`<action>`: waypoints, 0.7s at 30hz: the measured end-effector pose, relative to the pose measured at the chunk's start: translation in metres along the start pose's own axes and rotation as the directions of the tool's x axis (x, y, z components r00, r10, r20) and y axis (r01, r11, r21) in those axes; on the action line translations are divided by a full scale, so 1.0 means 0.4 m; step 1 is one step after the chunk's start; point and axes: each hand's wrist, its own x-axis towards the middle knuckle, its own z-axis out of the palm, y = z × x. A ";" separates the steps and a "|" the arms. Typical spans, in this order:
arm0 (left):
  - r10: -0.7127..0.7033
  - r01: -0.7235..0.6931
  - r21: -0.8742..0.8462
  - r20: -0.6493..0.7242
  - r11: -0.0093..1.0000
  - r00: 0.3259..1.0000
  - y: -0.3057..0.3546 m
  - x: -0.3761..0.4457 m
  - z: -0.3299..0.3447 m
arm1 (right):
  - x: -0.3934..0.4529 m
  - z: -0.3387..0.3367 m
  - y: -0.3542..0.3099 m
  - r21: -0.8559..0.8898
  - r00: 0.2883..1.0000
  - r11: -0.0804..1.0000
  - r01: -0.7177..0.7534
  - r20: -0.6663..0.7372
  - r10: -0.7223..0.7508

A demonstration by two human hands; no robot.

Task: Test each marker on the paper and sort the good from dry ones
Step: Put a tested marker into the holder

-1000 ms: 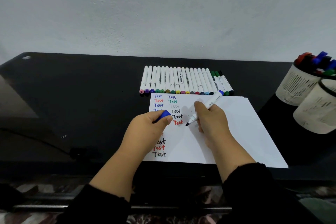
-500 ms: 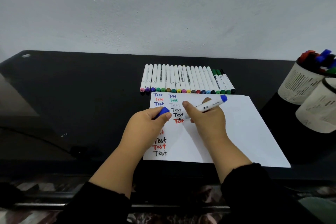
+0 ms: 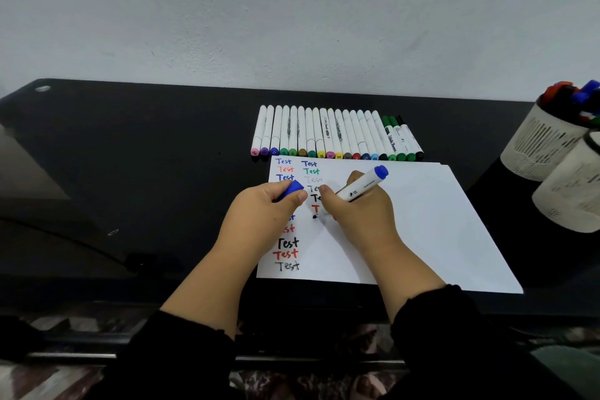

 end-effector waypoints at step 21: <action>-0.001 0.001 -0.023 -0.001 1.000 1.000 0.006 -0.010 0.001 | -0.006 -0.003 0.001 0.030 0.998 1.000 -0.009 -0.069 0.011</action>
